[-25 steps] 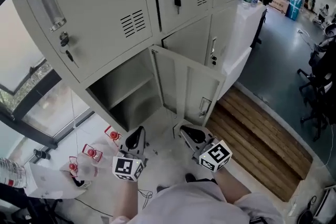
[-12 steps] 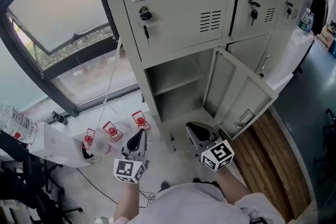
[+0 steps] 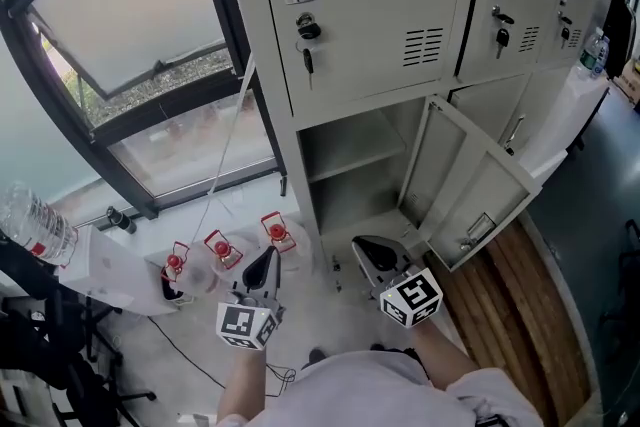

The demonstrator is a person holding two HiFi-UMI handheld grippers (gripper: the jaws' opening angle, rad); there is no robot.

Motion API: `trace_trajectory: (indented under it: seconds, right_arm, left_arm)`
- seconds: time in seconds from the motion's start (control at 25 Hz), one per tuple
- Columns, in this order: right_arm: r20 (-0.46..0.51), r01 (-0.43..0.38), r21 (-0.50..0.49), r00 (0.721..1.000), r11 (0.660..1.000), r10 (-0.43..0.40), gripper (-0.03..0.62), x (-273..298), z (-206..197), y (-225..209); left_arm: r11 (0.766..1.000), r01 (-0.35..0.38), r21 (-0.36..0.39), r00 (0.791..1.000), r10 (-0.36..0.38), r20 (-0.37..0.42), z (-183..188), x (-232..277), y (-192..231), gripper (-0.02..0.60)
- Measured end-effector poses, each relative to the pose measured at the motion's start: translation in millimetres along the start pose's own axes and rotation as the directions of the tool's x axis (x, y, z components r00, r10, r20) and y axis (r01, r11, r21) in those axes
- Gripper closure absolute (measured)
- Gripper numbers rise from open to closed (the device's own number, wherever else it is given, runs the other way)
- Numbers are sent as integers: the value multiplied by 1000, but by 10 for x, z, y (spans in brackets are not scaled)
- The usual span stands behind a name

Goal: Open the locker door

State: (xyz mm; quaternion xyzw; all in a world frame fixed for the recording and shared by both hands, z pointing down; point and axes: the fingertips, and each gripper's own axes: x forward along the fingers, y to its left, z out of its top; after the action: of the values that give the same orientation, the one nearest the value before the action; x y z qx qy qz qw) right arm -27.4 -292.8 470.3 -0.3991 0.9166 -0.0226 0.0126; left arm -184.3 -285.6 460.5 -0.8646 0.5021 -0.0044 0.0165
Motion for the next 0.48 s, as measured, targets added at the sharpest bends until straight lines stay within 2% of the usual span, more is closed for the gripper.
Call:
trace_trajectory:
  seconds: [0.48]
  right_arm:
    - [2, 13, -9, 1000, 1000, -13, 581, -26, 28, -24]
  left_arm:
    - [999, 36, -16, 999, -36, -6, -47, 46, -112, 574]
